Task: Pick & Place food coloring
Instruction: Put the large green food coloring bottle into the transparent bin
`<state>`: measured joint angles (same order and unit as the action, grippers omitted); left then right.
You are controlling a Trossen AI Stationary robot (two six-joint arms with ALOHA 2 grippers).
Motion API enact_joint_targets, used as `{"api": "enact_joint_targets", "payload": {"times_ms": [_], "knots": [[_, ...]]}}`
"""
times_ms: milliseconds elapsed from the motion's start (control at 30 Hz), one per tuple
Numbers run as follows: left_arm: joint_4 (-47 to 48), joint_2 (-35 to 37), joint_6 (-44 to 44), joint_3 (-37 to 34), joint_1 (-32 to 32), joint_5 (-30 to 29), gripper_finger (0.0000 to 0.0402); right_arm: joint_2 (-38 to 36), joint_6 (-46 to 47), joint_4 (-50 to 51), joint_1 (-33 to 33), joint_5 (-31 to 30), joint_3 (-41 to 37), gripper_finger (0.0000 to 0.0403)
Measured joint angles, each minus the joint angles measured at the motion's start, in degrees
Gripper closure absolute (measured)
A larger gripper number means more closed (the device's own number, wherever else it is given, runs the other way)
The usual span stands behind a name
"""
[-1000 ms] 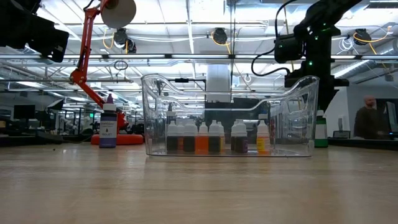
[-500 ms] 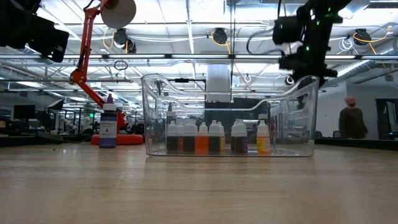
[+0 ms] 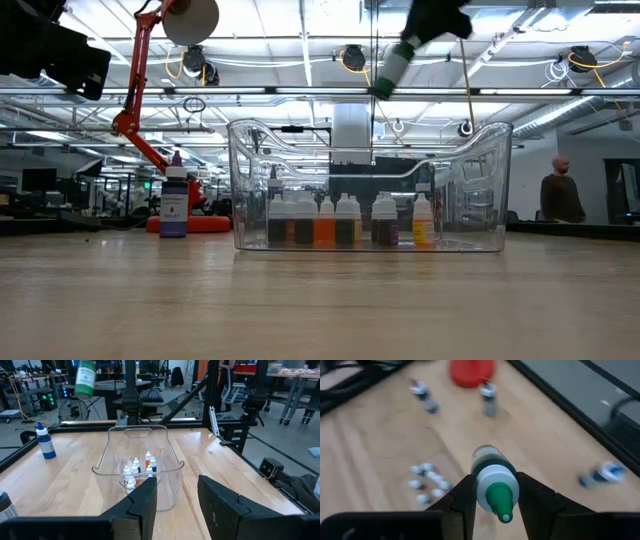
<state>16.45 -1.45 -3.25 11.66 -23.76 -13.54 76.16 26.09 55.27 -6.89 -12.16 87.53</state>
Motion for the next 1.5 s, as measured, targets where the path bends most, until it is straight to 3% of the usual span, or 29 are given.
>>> {"api": "enact_joint_targets", "payload": {"times_ms": [233,467,900,1500], "knots": [[0.0,0.0,0.0,0.0,0.0,0.0,0.0256,15.5,0.0,13.1,5.4,3.4,11.8,0.0295],[0.0,0.0,0.0,0.0,0.0,0.0,0.0256,24.8,-0.7,16.0,8.0,6.0,13.0,0.0295],[0.0,0.0,0.0,0.0,0.0,0.0,0.0256,32.3,-3.5,12.1,10.1,4.8,13.3,0.0295],[0.0,0.0,0.0,0.0,0.0,0.0,0.0256,31.1,-3.8,11.4,10.3,3.1,13.0,0.0295]]}}
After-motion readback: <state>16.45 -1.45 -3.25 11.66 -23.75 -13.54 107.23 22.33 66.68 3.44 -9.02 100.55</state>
